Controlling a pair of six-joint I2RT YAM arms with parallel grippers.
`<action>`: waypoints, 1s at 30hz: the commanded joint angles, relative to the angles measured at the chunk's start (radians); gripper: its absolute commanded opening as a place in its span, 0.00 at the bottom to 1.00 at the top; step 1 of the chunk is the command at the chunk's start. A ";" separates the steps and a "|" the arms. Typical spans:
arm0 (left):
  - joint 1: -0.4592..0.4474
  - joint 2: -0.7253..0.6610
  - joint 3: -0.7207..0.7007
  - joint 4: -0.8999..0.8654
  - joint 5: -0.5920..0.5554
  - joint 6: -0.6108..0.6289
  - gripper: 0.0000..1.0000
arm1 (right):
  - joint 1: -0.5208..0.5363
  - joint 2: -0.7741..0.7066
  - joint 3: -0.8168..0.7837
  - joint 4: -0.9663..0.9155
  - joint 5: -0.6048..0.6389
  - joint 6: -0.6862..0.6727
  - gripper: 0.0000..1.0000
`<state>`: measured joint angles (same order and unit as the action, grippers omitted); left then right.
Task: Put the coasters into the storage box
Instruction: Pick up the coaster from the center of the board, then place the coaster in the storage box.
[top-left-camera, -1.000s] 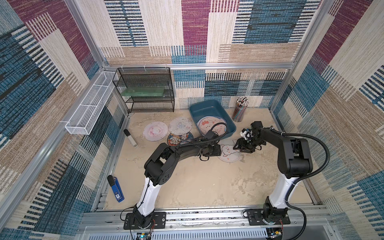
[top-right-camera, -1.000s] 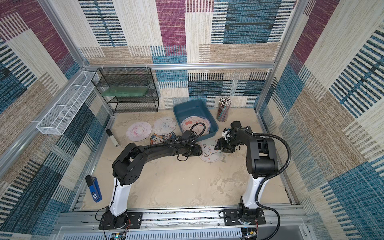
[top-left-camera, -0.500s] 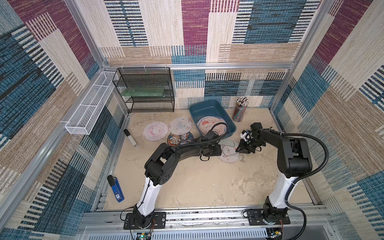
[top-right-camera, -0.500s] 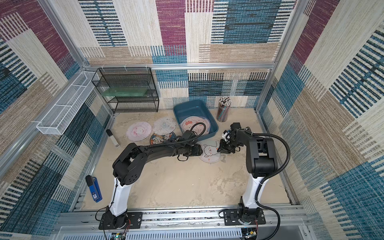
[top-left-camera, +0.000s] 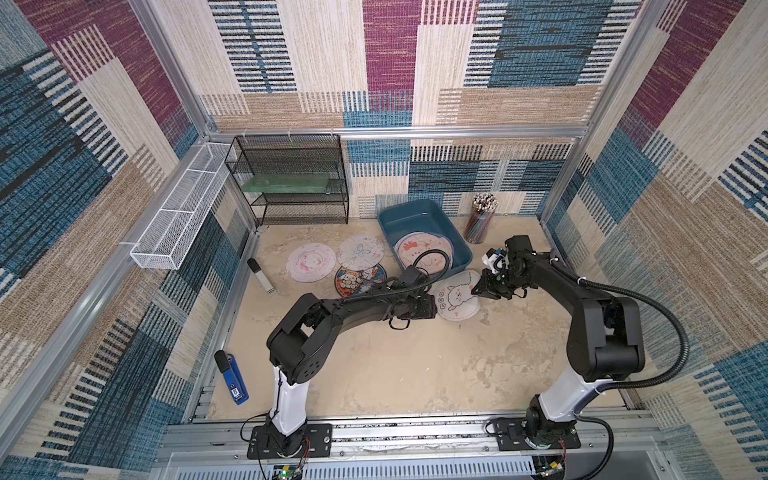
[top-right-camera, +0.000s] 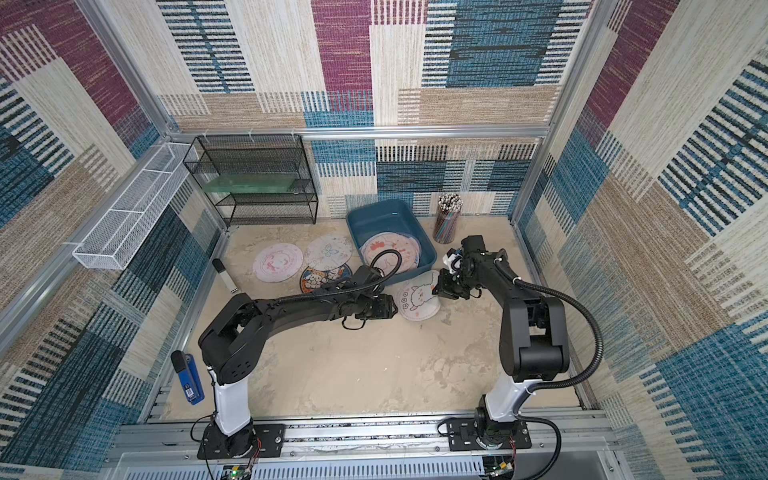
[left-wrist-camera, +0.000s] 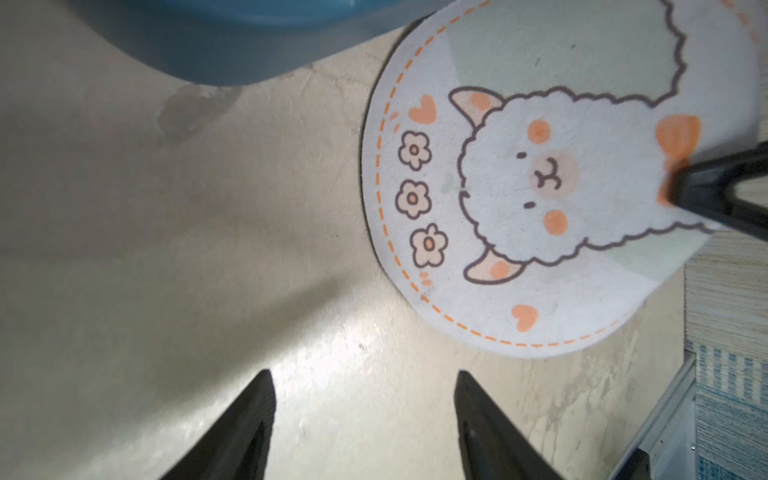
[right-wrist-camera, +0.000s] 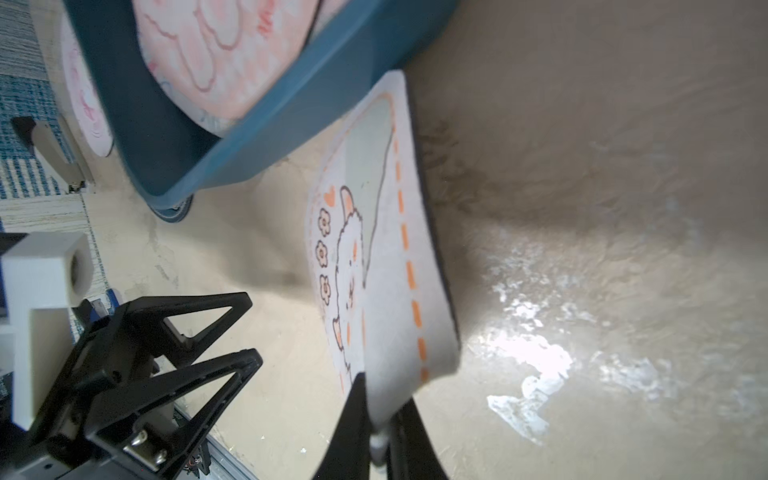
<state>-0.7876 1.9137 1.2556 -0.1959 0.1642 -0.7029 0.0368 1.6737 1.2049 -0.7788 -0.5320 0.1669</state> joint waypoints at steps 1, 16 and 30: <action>0.010 -0.071 -0.062 -0.007 0.009 0.016 0.68 | 0.028 -0.056 0.020 -0.019 -0.014 0.058 0.13; 0.136 -0.415 -0.388 -0.055 -0.015 0.027 0.71 | 0.239 -0.074 0.357 0.035 0.006 0.281 0.13; 0.165 -0.549 -0.500 -0.082 -0.038 0.015 0.72 | 0.243 0.432 0.864 0.217 -0.027 0.382 0.13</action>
<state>-0.6239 1.3815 0.7639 -0.2607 0.1413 -0.6956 0.2855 2.0453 2.0148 -0.6189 -0.5461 0.5087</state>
